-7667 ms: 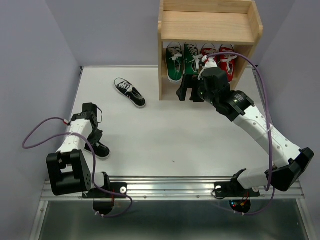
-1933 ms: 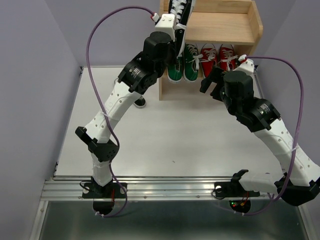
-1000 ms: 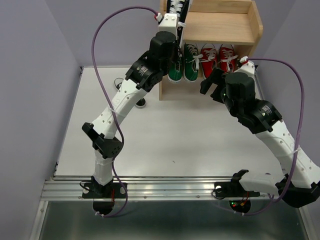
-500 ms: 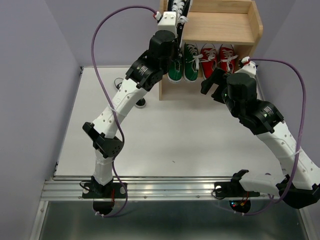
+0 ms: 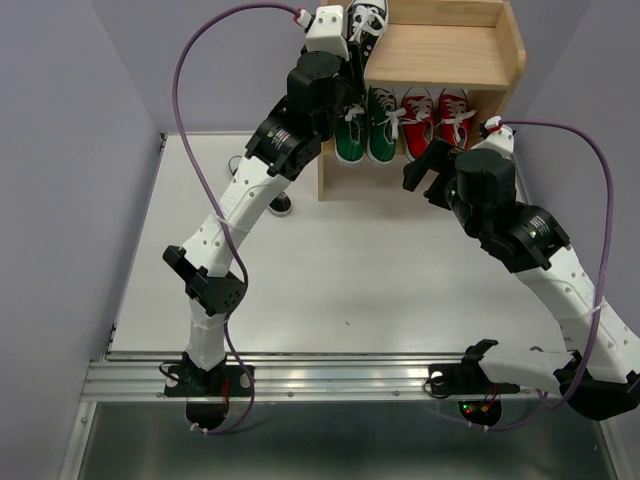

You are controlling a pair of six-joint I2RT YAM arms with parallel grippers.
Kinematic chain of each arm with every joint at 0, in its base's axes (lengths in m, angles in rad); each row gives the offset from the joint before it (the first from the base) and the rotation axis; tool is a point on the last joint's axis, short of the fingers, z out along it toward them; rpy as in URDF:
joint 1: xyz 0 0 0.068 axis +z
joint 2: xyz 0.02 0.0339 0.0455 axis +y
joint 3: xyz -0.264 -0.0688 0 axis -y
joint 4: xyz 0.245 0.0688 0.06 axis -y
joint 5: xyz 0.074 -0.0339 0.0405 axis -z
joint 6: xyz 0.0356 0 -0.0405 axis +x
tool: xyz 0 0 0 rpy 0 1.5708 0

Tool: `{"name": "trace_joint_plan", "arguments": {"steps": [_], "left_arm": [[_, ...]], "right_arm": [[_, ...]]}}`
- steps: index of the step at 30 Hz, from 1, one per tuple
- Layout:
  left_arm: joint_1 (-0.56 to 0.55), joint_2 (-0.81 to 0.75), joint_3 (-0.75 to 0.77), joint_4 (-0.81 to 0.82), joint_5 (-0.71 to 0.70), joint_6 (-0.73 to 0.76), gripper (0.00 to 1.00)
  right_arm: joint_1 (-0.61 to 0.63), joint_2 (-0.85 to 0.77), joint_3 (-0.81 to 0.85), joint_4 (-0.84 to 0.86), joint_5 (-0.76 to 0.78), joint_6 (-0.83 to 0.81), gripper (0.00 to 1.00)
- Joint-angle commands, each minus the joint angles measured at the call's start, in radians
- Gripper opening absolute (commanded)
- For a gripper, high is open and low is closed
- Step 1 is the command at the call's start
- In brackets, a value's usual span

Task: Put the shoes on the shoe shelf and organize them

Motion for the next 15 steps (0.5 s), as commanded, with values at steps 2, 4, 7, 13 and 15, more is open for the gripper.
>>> {"name": "trace_joint_plan", "arguments": {"steps": [2, 4, 7, 13, 15], "left_arm": [[-0.002, -0.066, 0.05, 0.079, 0.023, -0.002, 0.56], [-0.002, -0.081, 0.043, 0.085, 0.025, -0.003, 0.56], [-0.003, -0.101, 0.016, 0.086, 0.02, -0.003, 0.56], [-0.003, -0.095, 0.007, 0.067, 0.011, -0.007, 0.64], [-0.003, -0.092, 0.004, 0.062, 0.008, -0.008, 0.65]], "right_arm": [[0.0, -0.009, 0.005, 0.017, -0.013, -0.002, 1.0], [0.0, -0.006, 0.007, 0.02, -0.013, -0.006, 1.0], [0.0, -0.006, 0.004, 0.022, -0.01, -0.01, 1.0], [0.0, -0.012, -0.005, 0.023, -0.012, -0.012, 1.0], [0.0, -0.017, -0.01, 0.023, -0.012, -0.01, 1.0]]}}
